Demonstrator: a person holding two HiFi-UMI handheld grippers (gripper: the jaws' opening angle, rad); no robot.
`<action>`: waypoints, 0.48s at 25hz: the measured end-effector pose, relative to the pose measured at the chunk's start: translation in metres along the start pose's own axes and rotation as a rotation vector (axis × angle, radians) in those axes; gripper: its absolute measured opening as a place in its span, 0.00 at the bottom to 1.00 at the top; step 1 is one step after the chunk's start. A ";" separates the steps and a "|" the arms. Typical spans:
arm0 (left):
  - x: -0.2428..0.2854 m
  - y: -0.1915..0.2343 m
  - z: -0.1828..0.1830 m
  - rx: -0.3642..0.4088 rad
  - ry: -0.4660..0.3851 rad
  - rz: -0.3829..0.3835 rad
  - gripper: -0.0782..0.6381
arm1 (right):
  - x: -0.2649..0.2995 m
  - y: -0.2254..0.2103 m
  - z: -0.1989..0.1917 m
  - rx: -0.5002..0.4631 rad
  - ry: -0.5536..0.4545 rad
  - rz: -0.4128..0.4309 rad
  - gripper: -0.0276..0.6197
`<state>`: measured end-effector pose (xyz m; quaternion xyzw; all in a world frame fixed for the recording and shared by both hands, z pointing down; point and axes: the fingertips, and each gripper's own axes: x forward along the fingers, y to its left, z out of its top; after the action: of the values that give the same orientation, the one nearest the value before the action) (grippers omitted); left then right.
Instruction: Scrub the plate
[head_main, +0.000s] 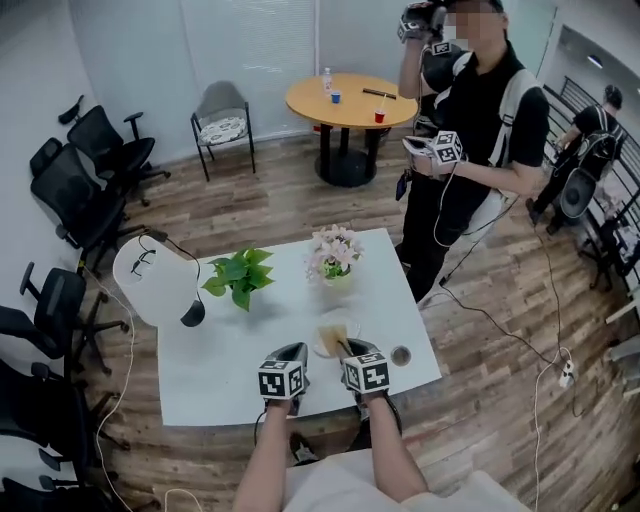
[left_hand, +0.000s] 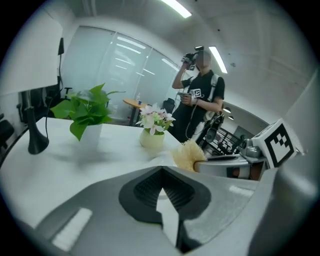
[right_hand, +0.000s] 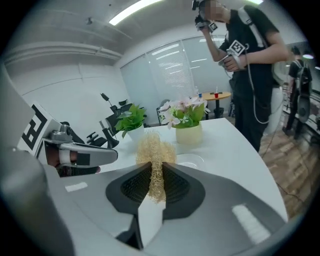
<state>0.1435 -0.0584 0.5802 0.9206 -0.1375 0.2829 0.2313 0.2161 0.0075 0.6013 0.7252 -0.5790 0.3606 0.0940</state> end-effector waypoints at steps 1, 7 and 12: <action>-0.006 -0.004 0.002 0.024 0.002 -0.020 0.11 | -0.007 0.001 -0.001 0.022 -0.021 -0.019 0.17; -0.031 -0.029 -0.015 0.142 0.055 -0.117 0.11 | -0.038 0.009 -0.022 0.092 -0.067 -0.120 0.17; -0.047 -0.030 -0.034 0.191 0.087 -0.153 0.11 | -0.066 0.017 -0.032 0.130 -0.119 -0.176 0.16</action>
<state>0.1016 -0.0098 0.5677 0.9331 -0.0294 0.3160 0.1692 0.1830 0.0710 0.5776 0.7978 -0.4931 0.3441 0.0438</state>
